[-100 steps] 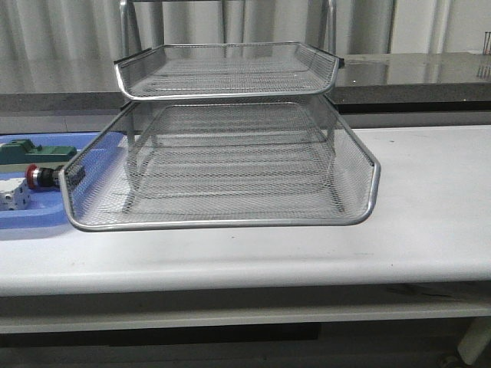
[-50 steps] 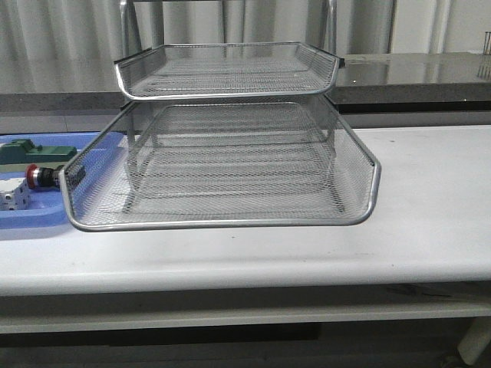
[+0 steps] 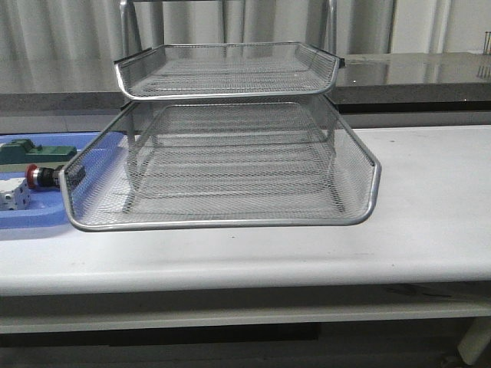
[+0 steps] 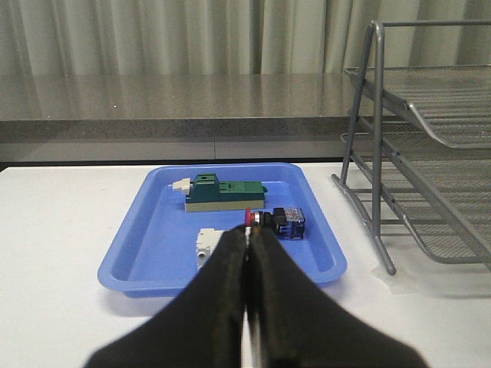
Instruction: Place button on rack with both arms
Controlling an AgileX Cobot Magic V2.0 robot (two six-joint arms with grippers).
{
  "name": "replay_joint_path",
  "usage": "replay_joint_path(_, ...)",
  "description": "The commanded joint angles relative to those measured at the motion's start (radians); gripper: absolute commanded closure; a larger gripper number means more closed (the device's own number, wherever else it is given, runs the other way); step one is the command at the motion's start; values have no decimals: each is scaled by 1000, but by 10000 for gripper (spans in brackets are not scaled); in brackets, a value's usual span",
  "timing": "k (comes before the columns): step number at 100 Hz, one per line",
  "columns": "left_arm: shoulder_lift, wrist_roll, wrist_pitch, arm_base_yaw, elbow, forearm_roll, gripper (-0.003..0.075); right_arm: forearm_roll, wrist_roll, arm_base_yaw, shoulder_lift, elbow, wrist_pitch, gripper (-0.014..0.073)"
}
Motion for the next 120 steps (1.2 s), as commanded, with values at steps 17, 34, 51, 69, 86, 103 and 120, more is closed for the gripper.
replay_joint_path(17, -31, -9, -72, 2, 55, 0, 741, -16, -5, -6, 6, -31, -61, 662)
replay_joint_path(34, -31, -9, -72, 2, 55, 0, 741, -16, -5, -6, 6, -31, -61, 662)
replay_joint_path(51, -31, -9, -141, 2, 55, 0, 741, -16, -5, -6, 6, -31, -61, 662)
replay_joint_path(69, -31, -9, -210, 2, 13, -18, 741, -15, -5, -6, 6, -31, -61, 662)
replay_joint_path(86, 25, -9, -96, 2, -115, -79, 741, -15, -5, -6, 6, -31, -61, 662)
replay_joint_path(103, 187, -9, 58, 2, -315, -81, 741, -15, -5, -6, 6, -31, -61, 662)
replay_joint_path(120, 434, -9, 270, 2, -560, -63, 741, -15, -5, -6, 6, -31, -61, 662)
